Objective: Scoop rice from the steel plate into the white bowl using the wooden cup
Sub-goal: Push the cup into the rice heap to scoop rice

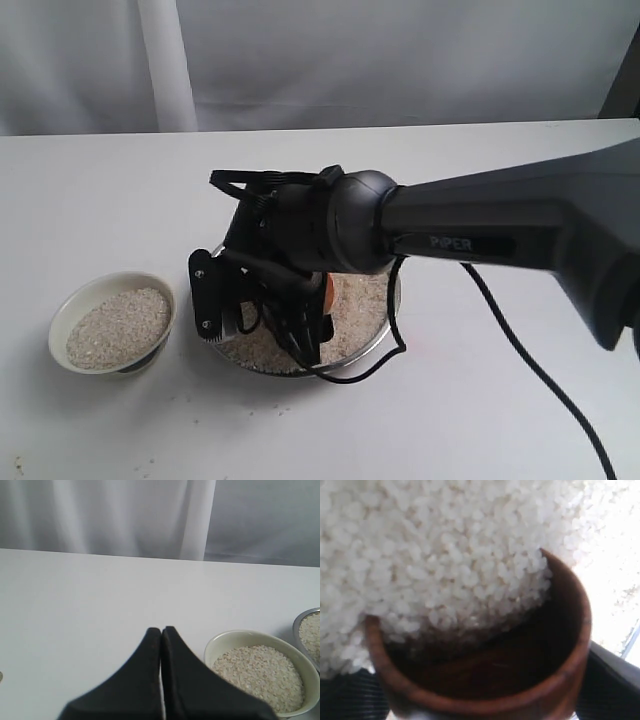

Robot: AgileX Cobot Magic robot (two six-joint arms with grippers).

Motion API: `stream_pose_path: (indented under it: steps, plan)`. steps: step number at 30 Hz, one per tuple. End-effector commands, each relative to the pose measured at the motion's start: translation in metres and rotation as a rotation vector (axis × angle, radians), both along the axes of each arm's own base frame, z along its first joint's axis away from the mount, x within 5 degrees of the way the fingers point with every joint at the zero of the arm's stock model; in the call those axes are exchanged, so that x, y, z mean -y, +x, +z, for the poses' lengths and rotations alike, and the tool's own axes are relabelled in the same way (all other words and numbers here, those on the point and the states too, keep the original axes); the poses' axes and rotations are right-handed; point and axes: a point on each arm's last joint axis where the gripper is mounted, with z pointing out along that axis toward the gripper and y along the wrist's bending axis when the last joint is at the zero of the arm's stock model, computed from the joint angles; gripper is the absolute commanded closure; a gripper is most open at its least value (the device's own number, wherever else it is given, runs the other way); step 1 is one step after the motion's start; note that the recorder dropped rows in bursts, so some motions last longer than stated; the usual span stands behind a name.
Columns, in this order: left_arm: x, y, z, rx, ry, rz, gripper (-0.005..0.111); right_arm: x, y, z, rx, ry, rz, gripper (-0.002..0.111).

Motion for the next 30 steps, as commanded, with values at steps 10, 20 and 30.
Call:
stream_pose_path:
  steps: [10,20,30]
  plan:
    - [0.0,0.0,0.001,0.009,-0.002,-0.007,0.107,0.007,0.012,-0.007,-0.101,0.185,-0.178,0.108]
    - [0.0,0.0,0.001,0.009,-0.002,-0.007,0.107,0.013,0.007,0.015,-0.079,0.362,-0.193,0.108]
    - [0.0,0.0,0.001,0.009,-0.002,-0.007,0.107,0.053,0.001,0.027,-0.042,0.536,-0.262,0.108]
